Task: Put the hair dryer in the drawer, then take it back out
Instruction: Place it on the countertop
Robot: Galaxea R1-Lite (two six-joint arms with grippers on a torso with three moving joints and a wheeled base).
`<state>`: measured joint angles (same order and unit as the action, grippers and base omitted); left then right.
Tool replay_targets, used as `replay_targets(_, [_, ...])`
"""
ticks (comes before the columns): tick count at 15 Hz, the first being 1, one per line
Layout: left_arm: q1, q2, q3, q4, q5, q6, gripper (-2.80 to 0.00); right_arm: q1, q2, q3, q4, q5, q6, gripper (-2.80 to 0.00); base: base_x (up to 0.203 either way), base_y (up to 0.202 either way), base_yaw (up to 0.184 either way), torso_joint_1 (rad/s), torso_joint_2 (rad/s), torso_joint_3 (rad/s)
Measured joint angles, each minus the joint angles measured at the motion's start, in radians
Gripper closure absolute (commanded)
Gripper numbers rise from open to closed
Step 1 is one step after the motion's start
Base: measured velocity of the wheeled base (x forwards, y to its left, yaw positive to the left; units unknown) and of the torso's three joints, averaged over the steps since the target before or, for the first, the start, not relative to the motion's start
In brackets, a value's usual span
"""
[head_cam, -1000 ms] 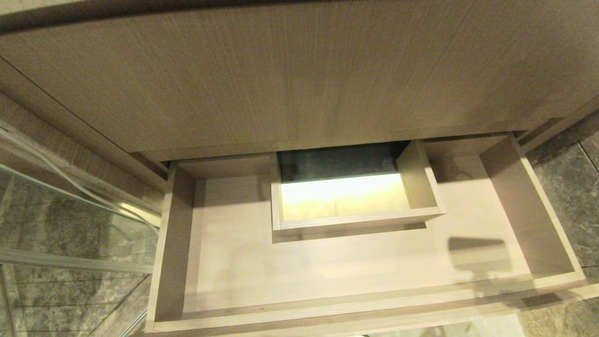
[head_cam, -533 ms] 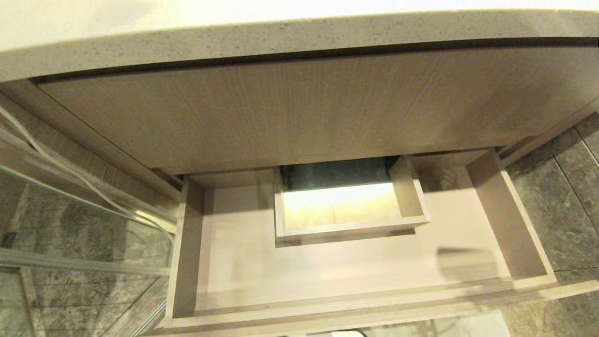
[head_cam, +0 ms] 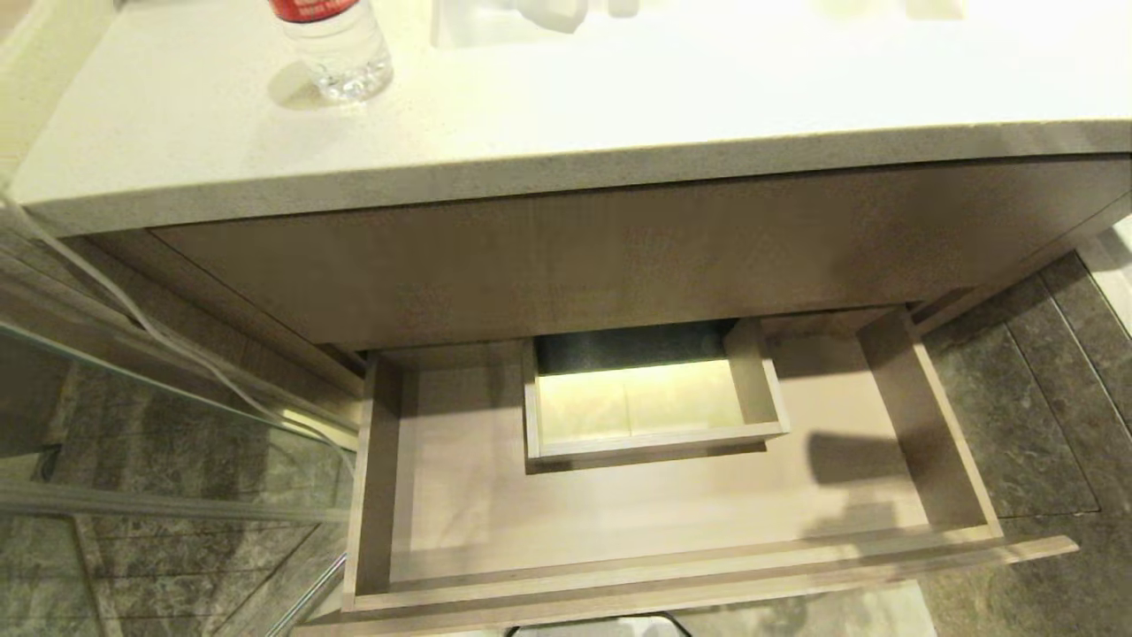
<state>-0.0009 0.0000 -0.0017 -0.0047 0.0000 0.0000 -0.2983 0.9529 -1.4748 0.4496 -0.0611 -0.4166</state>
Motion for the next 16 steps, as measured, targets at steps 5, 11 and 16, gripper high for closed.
replay_targets(5, [-0.001, 0.0, 0.0, 0.001, 0.0, 0.0, 0.0, 0.001, 0.094, -0.063, -0.035, 0.003, -0.003, 0.0, 0.0, 0.0, 0.0, 0.219, -0.21, 0.002])
replay_targets(11, [-0.001, 0.0, 0.0, 0.001, 0.0, 0.0, 0.0, 0.001, 0.153, -0.105, -0.045, 0.002, -0.006, 0.0, 0.0, 0.0, 0.0, 0.321, -0.04, 0.272])
replay_targets(16, [-0.001, 0.0, 0.0, 0.001, 0.0, 0.0, 0.0, 0.001, 0.237, -0.18, -0.042, 0.005, -0.021, 0.0, 0.0, 0.0, 0.0, 0.348, -0.1, 0.246])
